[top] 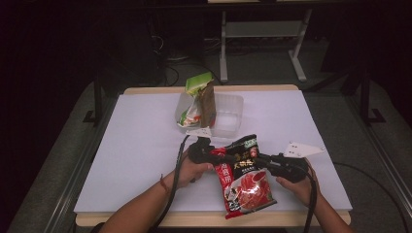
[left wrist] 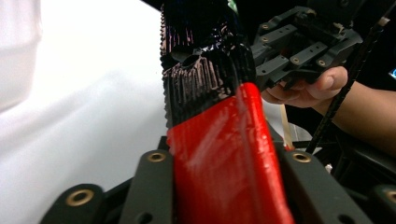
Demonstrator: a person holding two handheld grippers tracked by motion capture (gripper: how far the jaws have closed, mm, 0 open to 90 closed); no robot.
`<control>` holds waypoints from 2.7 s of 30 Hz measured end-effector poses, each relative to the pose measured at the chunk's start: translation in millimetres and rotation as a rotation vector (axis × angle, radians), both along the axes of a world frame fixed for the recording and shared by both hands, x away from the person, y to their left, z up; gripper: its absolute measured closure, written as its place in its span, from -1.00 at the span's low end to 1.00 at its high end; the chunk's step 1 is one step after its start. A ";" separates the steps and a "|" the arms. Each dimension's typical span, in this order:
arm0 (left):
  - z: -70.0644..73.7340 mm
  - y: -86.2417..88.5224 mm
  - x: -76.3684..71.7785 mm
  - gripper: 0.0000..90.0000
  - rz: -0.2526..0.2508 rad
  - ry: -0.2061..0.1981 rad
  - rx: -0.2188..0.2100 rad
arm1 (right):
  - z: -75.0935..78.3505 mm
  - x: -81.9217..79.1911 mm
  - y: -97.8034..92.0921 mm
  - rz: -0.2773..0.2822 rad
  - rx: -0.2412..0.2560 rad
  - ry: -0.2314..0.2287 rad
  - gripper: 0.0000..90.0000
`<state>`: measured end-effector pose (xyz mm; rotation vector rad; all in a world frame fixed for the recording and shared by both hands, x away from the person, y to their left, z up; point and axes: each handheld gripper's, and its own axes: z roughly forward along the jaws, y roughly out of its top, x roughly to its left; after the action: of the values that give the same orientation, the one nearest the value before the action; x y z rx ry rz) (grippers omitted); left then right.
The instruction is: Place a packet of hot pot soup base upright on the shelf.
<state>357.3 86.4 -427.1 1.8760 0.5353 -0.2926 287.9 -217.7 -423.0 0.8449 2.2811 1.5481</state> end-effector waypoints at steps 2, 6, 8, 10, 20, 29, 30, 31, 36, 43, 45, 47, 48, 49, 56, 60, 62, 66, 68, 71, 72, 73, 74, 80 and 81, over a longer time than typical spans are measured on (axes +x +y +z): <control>3.3 2.7 -0.1 0.61 0.012 -0.001 -0.016 | 2.0 1.2 -3.6 -0.010 0.002 -0.001 0.37; 7.3 7.0 -0.5 0.67 0.024 -0.019 -0.019 | 4.9 3.1 -19.6 -0.032 0.044 -0.026 0.13; 10.2 8.7 -1.8 0.70 0.029 -0.032 -0.023 | 4.5 5.8 -31.9 -0.072 0.058 -0.027 0.07; 14.6 10.2 -3.6 0.71 0.030 -0.048 -0.028 | 2.2 8.4 -42.1 -0.145 0.028 -0.019 0.05; 31.9 22.8 -6.2 0.77 0.106 -0.130 -0.049 | -16.2 18.5 -39.2 -0.230 -0.239 0.034 -0.09; 44.5 38.3 -6.6 0.77 0.192 -0.194 -0.049 | -19.5 21.2 -34.7 -0.210 -0.249 0.055 -0.13; 46.4 40.4 -6.5 0.77 0.206 -0.204 -0.044 | -19.2 21.1 -34.6 -0.210 -0.243 0.054 -0.13; 48.2 42.7 -6.3 0.77 0.216 -0.216 -0.041 | -19.0 21.3 -34.4 -0.208 -0.240 0.053 -0.14; 56.2 53.6 -5.4 0.77 0.271 -0.250 -0.041 | -18.0 21.0 -33.7 -0.218 -0.238 0.048 -0.16; 65.0 59.9 -5.4 0.78 0.331 -0.287 -0.045 | -16.6 19.5 -33.6 -0.222 -0.230 0.040 -0.21; 68.5 58.9 -6.7 0.78 0.337 -0.305 -0.034 | -15.9 19.8 -34.7 -0.225 -0.218 0.041 -0.21; 71.7 57.8 -8.5 0.78 0.348 -0.314 -0.036 | -14.7 19.5 -35.4 -0.231 -0.214 0.036 -0.22; 73.6 57.2 -9.2 0.78 0.354 -0.321 -0.036 | -14.2 19.0 -35.6 -0.231 -0.207 0.037 -0.23; 75.4 57.0 -10.4 0.78 0.362 -0.329 -0.041 | -14.0 18.7 -35.8 -0.231 -0.205 0.036 -0.23; 91.6 58.4 -12.9 0.78 0.428 -0.348 -0.066 | -10.9 15.8 -33.2 -0.228 -0.187 0.042 -0.24; 107.4 62.7 -9.0 0.78 0.483 -0.383 -0.069 | -10.8 15.3 -31.7 -0.223 -0.194 0.042 -0.25; 114.1 63.9 -6.2 0.78 0.511 -0.402 -0.067 | -10.7 15.1 -31.2 -0.223 -0.190 0.045 -0.25; 122.9 60.4 2.9 0.77 0.557 -0.438 -0.054 | -11.0 15.3 -30.7 -0.218 -0.191 0.049 -0.25; 126.9 56.8 7.9 0.77 0.586 -0.460 -0.038 | -10.9 15.2 -30.9 -0.217 -0.188 0.049 -0.25; 132.0 52.2 15.9 0.77 0.616 -0.464 -0.037 | -10.8 14.9 -30.8 -0.213 -0.188 0.047 -0.26; 132.8 50.7 19.0 0.77 0.622 -0.461 -0.035 | -11.0 15.1 -30.9 -0.213 -0.190 0.047 -0.26; 133.0 48.0 22.0 0.77 0.628 -0.453 -0.044 | -11.3 15.1 -30.7 -0.213 -0.189 0.051 -0.26; 133.3 45.2 24.6 0.77 0.631 -0.458 -0.037 | -11.7 15.3 -30.8 -0.211 -0.190 0.051 -0.26; 134.0 22.5 42.2 0.77 0.689 -0.470 0.014 | -11.8 14.3 -30.0 -0.204 -0.197 0.051 -0.25; 134.2 19.2 45.5 0.77 0.694 -0.475 0.030 | -11.6 13.9 -29.7 -0.201 -0.197 0.052 -0.26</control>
<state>402.8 105.6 -293.0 1.5953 0.8119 0.6039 301.8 -247.4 -434.6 1.0338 2.2581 1.2074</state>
